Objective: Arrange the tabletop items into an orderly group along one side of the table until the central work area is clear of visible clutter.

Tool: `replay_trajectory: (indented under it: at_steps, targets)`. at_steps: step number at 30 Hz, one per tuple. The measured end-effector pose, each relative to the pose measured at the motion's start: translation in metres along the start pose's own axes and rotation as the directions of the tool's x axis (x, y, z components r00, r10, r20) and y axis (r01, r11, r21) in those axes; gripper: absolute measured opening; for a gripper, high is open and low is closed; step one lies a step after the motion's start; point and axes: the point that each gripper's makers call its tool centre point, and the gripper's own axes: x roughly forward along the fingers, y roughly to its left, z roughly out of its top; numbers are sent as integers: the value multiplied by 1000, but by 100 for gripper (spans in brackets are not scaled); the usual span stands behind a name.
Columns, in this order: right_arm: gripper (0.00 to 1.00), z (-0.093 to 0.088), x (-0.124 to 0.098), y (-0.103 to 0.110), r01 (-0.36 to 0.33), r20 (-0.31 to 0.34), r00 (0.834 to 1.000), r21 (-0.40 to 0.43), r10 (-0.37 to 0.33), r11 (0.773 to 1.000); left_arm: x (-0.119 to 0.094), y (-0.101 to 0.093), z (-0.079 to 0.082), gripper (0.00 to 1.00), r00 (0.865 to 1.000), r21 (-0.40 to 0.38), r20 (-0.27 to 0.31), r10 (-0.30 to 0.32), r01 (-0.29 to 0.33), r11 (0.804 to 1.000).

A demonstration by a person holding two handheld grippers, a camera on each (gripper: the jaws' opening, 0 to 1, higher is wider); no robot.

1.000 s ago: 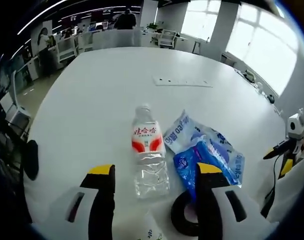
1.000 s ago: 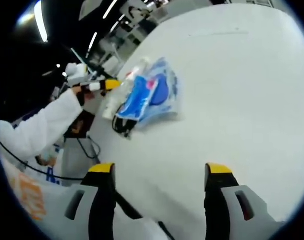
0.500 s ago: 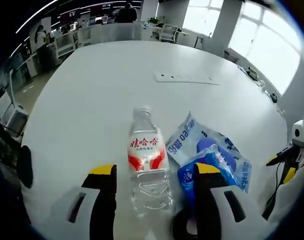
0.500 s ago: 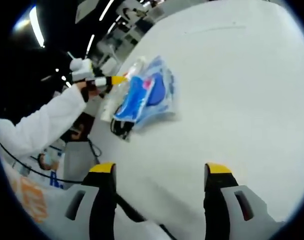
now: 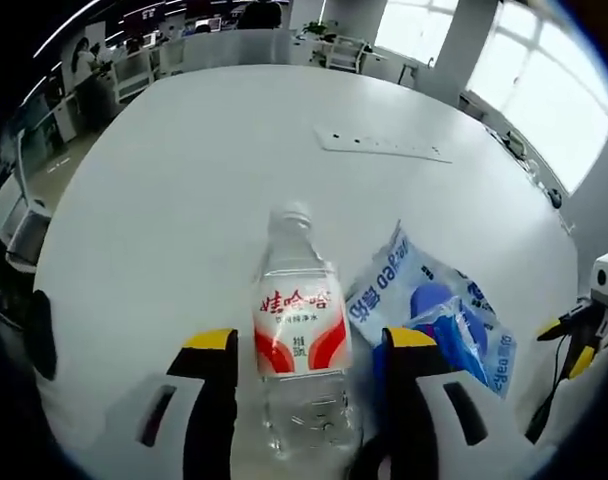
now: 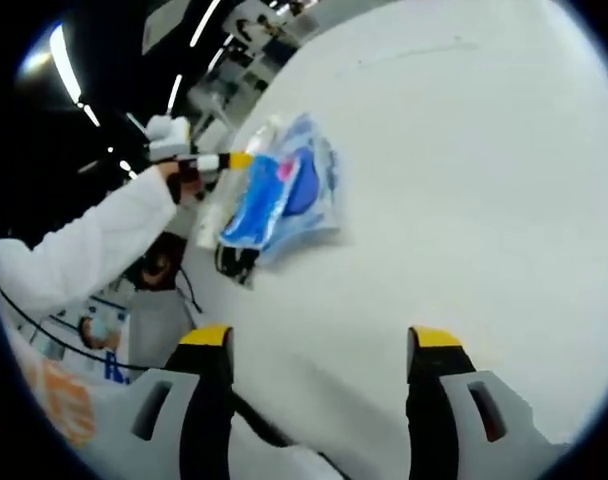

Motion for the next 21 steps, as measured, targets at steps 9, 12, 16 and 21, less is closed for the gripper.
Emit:
replay_trajectory:
  at_steps: [9,12,16,21]
  targets:
    - [69,0,3,2,-1,-7,1000,-7,1,1000,8,5,-4,49,1000,-18,-14,11,-11,1000]
    - [69,0,2,0,3,-3,1000,-4,-3,1000,10,7,-4,47,1000,-46,-13,20,-20,999]
    - [69,2,1,-2,9,0,1000,-2,-9,1000,13,4,-6,46,1000,-48,-11,28,-28,998]
    - [68,3,0,-2,13,6,1000,-8,-13,1000,12,3,-5,45,998,-5,3,65,-65,998]
